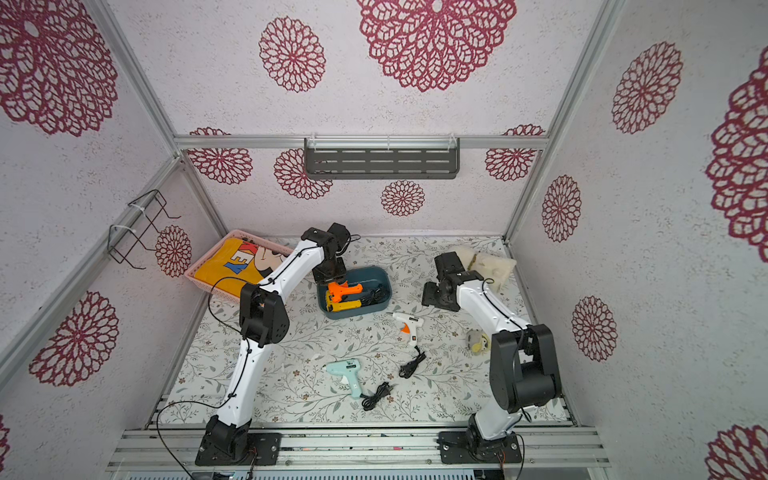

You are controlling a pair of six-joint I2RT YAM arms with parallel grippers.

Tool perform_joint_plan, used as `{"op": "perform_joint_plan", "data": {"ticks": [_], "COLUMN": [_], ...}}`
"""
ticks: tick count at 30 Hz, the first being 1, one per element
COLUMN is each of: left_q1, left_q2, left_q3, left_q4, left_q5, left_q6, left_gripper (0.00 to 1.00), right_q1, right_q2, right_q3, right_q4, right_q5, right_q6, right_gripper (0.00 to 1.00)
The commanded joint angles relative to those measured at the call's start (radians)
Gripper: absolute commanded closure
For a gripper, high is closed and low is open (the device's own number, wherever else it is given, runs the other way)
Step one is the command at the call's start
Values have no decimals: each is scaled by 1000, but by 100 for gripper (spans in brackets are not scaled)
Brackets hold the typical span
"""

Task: Put the hot melt glue gun into the storage box
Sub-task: Place the hot melt adhesive gun in the storage box.

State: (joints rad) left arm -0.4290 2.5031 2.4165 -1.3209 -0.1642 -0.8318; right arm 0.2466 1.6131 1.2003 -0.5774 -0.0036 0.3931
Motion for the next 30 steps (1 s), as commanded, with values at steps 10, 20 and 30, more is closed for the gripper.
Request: {"op": "perform_joint_plan", "data": {"ticks": [10,20,30], "left_q1": [-18,-28,-46], "left_q2": [-14,5,-88], "left_q3": [-59,-48,100], "left_q4": [-76,-104,-127], "left_q5": [32,30,54], "left_q6": [22,45,72], "left_gripper": [84,56,31], "right_q1": [-4,-4,4], "right_q2": [20,48,34], "right_q3": [48,78,81], "right_q4": [-13,-21,-51], "right_q5": [-3,-8,-29], "right_q6": [4,-3,1], "right_gripper": [34,34,34]}}
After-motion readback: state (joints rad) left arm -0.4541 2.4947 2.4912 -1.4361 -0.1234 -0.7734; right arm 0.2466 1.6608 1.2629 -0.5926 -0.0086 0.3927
